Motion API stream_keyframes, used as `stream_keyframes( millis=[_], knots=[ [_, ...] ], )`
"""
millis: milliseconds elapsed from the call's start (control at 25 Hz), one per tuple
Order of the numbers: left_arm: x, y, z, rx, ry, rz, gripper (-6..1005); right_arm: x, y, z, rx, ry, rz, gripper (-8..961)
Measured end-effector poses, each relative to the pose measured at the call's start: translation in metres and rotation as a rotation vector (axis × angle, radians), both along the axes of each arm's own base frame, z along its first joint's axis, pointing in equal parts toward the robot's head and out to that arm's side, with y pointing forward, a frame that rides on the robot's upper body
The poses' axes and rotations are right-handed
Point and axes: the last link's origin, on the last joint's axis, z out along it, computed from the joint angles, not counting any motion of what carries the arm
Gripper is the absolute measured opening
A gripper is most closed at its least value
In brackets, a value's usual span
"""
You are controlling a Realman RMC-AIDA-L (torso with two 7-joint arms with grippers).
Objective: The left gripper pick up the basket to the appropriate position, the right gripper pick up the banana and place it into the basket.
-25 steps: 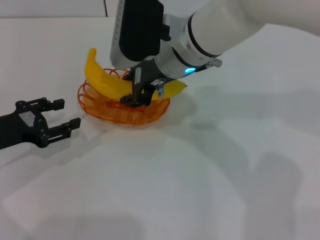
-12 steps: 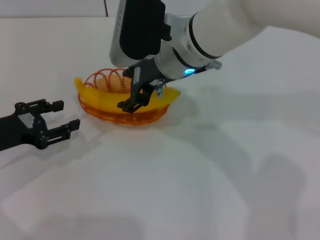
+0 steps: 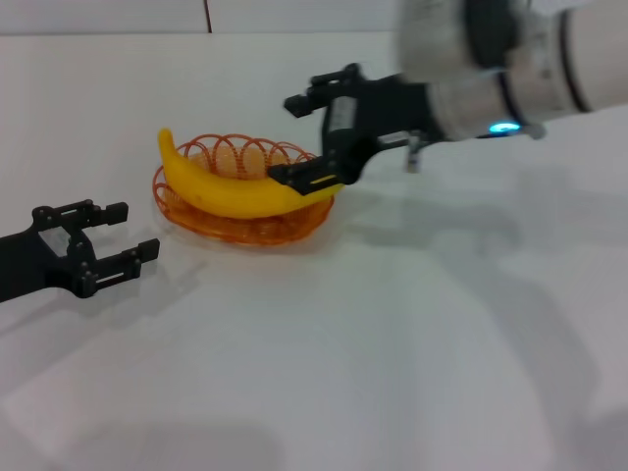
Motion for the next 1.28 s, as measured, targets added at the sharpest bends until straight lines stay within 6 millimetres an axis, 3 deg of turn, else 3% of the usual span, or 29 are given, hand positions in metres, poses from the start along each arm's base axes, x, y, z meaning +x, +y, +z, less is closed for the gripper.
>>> stream_keyframes(
  millis=[200,320,720,1040,1280],
  knots=[
    [0.001,0.0,-0.001,0.001,0.004,-0.01,665,0.039,0.004,0.014,-0.001,0.093,-0.075,804],
    [0.001,0.0,-0.001,0.005,0.004,-0.019,666,0.08,0.005,0.017,-0.006,0.17,-0.155,804],
    [0.002,0.001,-0.002,0.008,0.001,-0.021,666,0.14,-0.015,0.029,0.023,0.319,-0.226,800],
    [0.004,0.002,-0.003,0.009,-0.005,-0.024,665,0.169,-0.041,0.028,0.034,0.364,-0.239,796],
    [0.004,0.001,-0.004,0.014,-0.014,-0.028,666,0.175,-0.05,0.023,0.03,0.384,-0.226,797]
  ],
)
